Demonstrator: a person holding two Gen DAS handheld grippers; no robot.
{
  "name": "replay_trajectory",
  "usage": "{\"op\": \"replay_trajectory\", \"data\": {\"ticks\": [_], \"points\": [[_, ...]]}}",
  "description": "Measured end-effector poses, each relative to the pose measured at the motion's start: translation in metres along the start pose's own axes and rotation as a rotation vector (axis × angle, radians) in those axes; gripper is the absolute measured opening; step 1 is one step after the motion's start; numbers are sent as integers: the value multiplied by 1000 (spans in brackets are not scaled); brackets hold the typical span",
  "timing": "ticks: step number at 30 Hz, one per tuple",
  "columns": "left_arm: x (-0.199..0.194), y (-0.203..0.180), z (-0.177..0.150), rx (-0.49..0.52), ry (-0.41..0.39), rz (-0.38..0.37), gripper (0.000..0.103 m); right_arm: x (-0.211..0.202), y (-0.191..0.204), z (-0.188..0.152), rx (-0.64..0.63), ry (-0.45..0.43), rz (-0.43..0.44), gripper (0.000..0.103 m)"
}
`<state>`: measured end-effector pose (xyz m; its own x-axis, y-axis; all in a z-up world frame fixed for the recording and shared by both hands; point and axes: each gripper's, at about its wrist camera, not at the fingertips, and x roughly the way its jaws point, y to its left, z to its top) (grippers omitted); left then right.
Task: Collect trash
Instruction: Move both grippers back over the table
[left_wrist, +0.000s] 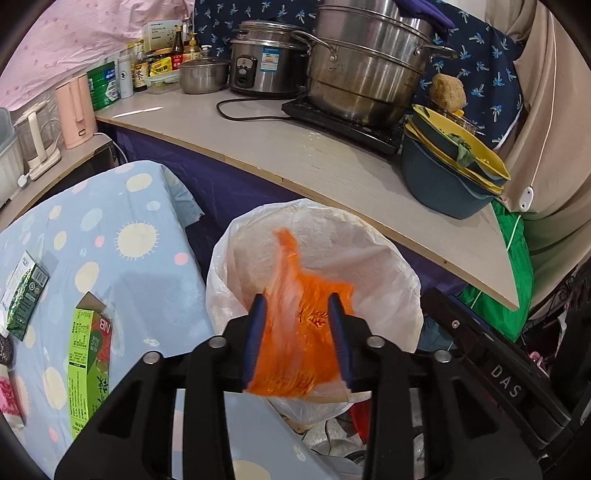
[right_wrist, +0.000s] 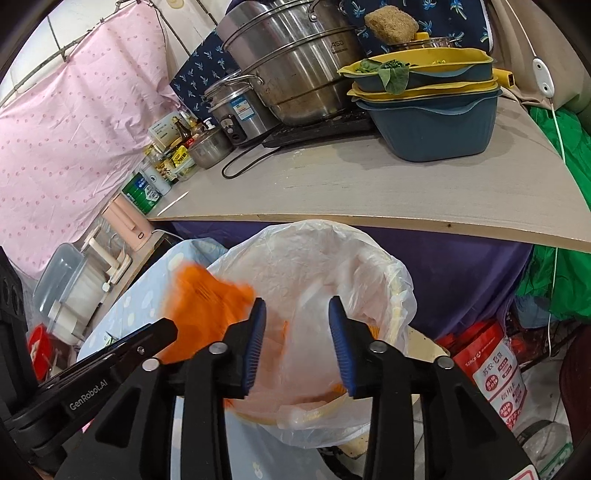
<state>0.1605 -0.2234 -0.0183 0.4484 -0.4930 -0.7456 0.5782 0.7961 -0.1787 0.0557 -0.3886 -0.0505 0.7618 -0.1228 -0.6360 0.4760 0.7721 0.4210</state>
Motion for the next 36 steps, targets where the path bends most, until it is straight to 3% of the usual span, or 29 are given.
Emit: {"op": "replay_trajectory", "data": {"ticks": [14, 19, 24, 36], "points": [[-22, 19, -4, -33, -27, 28, 43, -13, 18, -6, -21, -4, 24, 39], [-33, 30, -9, -53, -36, 42, 45, -20, 32, -10, -38, -12, 36, 44], [-48, 42, -14, -76, -57, 68, 62, -26, 48, -16, -54, -16, 52, 48], [-82, 83, -37, -135, -74, 117, 66, -32, 91, -42, -115, 13, 95, 48]]}}
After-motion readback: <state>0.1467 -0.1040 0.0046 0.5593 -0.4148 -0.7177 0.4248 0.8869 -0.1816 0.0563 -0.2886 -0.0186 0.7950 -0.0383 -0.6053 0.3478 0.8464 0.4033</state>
